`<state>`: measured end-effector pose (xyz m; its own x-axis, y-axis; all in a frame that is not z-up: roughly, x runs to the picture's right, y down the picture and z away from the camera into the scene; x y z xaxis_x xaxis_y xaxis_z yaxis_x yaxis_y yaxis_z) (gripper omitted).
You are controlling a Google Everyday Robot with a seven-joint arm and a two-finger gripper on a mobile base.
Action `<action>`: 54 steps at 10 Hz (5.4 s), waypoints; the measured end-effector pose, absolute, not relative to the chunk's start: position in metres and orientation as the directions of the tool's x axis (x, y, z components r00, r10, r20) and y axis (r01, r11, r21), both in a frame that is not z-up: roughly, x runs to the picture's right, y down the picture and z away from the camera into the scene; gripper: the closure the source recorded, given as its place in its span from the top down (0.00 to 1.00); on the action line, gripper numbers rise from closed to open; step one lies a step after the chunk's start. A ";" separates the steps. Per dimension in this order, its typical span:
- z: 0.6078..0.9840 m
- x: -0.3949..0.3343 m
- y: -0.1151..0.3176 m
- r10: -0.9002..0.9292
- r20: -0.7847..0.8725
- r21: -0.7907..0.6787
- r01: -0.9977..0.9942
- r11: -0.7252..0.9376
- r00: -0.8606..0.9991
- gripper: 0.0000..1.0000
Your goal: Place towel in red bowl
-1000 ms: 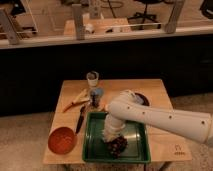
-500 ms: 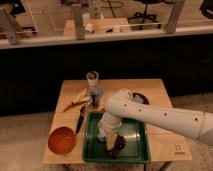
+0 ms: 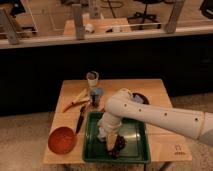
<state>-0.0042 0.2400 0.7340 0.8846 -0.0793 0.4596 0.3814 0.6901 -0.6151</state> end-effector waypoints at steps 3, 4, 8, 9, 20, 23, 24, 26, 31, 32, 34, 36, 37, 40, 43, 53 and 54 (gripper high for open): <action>0.751 -0.009 0.233 -0.056 0.356 -0.639 0.287 0.714 0.933 0.80; 0.756 -0.008 0.231 -0.051 0.320 -0.639 0.255 0.725 0.946 0.80; 0.774 -0.005 0.230 0.005 0.201 -0.644 0.128 0.754 0.980 0.80; 0.778 -0.002 0.231 0.024 0.184 -0.647 0.103 0.756 0.983 0.80; 0.803 -0.009 0.255 0.155 0.173 -0.712 0.014 0.702 0.973 0.00; 0.774 -0.012 0.244 0.194 0.320 -0.686 0.086 0.723 0.927 0.00; 0.760 -0.018 0.239 0.178 0.356 -0.668 0.116 0.735 0.917 0.00; 0.720 -0.033 0.222 0.116 0.446 -0.604 0.203 0.771 0.887 0.00; 0.696 -0.078 0.211 0.012 0.524 -0.530 0.315 0.787 0.851 0.00; 0.696 -0.077 0.211 0.013 0.524 -0.530 0.314 0.788 0.852 0.00; 0.696 -0.077 0.211 0.013 0.523 -0.531 0.314 0.787 0.852 0.00; 0.696 -0.077 0.211 0.013 0.523 -0.531 0.314 0.787 0.852 0.00; 0.696 -0.078 0.211 0.012 0.525 -0.530 0.315 0.787 0.851 0.00; 0.694 -0.087 0.206 0.007 0.560 -0.514 0.340 0.788 0.828 0.00; 0.687 -0.138 0.191 -0.014 0.637 -0.470 0.403 0.786 0.771 0.00; 0.694 -0.250 0.215 -0.047 0.758 -0.432 0.555 0.710 0.650 0.13; 0.702 -0.251 0.221 -0.043 0.749 -0.447 0.552 0.704 0.661 0.21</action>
<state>-0.2508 0.2208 0.7016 0.6615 -0.0429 0.7487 0.5517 0.7041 -0.4471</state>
